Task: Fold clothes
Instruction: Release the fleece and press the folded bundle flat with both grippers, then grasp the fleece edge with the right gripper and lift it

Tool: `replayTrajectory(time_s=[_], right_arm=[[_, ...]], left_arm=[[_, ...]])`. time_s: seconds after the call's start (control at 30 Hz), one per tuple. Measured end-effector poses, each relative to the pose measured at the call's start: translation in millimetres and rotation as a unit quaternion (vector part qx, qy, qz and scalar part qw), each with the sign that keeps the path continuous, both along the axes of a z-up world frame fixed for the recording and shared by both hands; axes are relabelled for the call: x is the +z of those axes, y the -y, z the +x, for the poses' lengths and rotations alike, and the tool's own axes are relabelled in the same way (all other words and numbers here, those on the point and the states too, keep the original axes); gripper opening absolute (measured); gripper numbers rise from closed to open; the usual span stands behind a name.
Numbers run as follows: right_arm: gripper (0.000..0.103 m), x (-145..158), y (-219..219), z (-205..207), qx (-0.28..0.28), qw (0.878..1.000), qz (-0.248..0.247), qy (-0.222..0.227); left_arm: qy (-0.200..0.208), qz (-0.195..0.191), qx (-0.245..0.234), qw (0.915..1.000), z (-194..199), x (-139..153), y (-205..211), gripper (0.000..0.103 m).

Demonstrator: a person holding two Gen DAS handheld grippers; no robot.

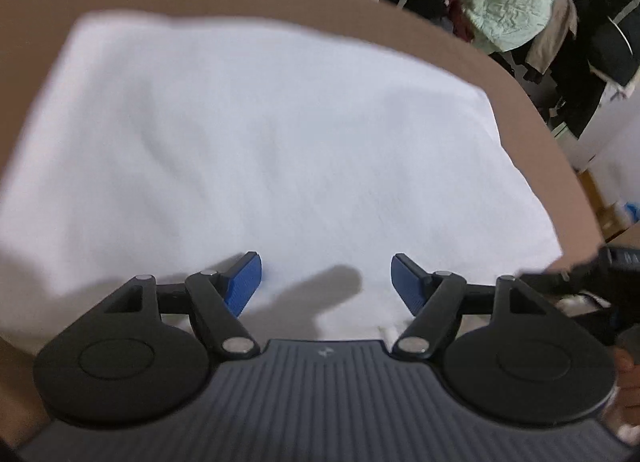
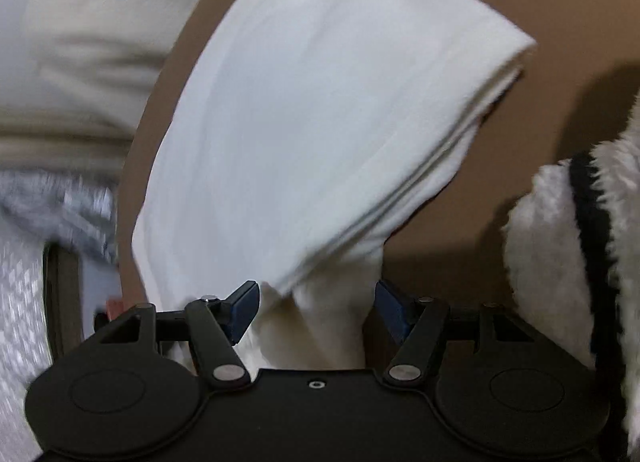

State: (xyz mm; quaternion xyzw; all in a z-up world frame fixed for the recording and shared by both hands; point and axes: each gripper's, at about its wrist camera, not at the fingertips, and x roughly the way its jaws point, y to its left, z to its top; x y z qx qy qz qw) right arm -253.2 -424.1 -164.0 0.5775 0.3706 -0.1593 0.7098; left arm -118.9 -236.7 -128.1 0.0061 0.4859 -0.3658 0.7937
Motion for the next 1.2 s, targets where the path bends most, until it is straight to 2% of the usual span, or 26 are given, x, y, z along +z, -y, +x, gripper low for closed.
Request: replayTrajectory(time_s=[0.2,0.23,0.33,0.37,0.4,0.47,0.53,0.6,0.63,0.7,0.77,0.83,0.93,1.0,1.03,1.1,1.2], right_arm=[[0.072,-11.8,8.0,15.2,-0.086,0.995,-0.033,-0.029],[0.073,-14.4,3.9,11.8,-0.092,0.995,-0.029,-0.025],[0.077,-15.4,-8.4,7.2,-0.097,0.994,-0.044,-0.010],[0.077,-13.9,-10.5,7.0,-0.105,0.993,-0.051,-0.006],[0.077,-12.7,-11.3,5.9,-0.118,0.991,-0.063,-0.001],[0.077,-11.9,-6.1,-0.4,-0.173,0.979,-0.109,0.015],[0.078,-15.5,-3.1,-0.4,-0.207,0.966,-0.149,0.028],[0.079,-17.3,-2.8,5.4,-0.210,0.960,-0.179,0.043],[0.076,-15.2,-2.0,6.9,-0.205,0.955,-0.205,0.061],[0.049,-9.9,0.2,9.9,-0.191,0.944,-0.253,0.093],[0.030,1.9,6.2,12.5,-0.168,0.940,-0.276,0.110],[0.026,18.1,10.5,13.3,-0.144,0.937,-0.290,0.133],[0.023,55.1,-6.1,26.2,-0.079,0.922,-0.343,0.162],[0.022,79.7,-17.1,34.8,-0.035,0.908,-0.376,0.180],[0.021,92.1,-22.6,39.1,-0.013,0.900,-0.392,0.189],[0.019,113.1,-38.0,47.8,0.034,0.884,-0.415,0.212],[0.019,130.4,-61.2,65.3,0.078,0.863,-0.444,0.228]], left_arm=[[0.018,0.039,-0.021,0.9988,-9.2,-9.0,17.2,0.071],[0.031,0.045,-0.026,0.9982,-13.3,-7.9,18.1,0.071],[0.106,0.059,-0.047,0.9915,-34.7,2.5,16.6,0.068],[0.131,0.050,-0.057,0.9884,-39.4,8.3,19.5,0.068],[0.138,0.030,-0.068,0.9876,-39.9,14.3,25.8,0.068],[0.119,-0.013,-0.082,0.9894,-41.3,19.4,28.9,0.064],[0.064,-0.023,-0.080,0.9945,-33.2,6.9,31.9,0.060],[0.006,-0.031,-0.074,0.9968,-24.4,-7.6,34.5,0.058],[-0.032,-0.031,-0.058,0.9973,-17.9,-20.7,33.0,0.057],[-0.069,-0.053,-0.041,0.9954,-9.0,-28.0,24.9,0.056],[-0.088,-0.068,-0.033,0.9932,-2.9,-28.6,19.6,0.056],[-0.100,-0.075,-0.027,0.9918,1.5,-29.1,16.5,0.054],[-0.078,-0.063,-0.035,0.9944,-2.0,-21.0,17.5,0.052],[-0.045,-0.068,-0.025,0.9963,-0.4,-1.4,4.7,0.052],[-0.025,-0.081,-0.010,0.9963,3.3,10.3,-9.2,0.052],[-0.020,-0.116,0.029,0.9926,14.9,19.6,-41.7,0.052],[-0.011,-0.168,0.088,0.9817,32.3,33.6,-90.5,0.052]])
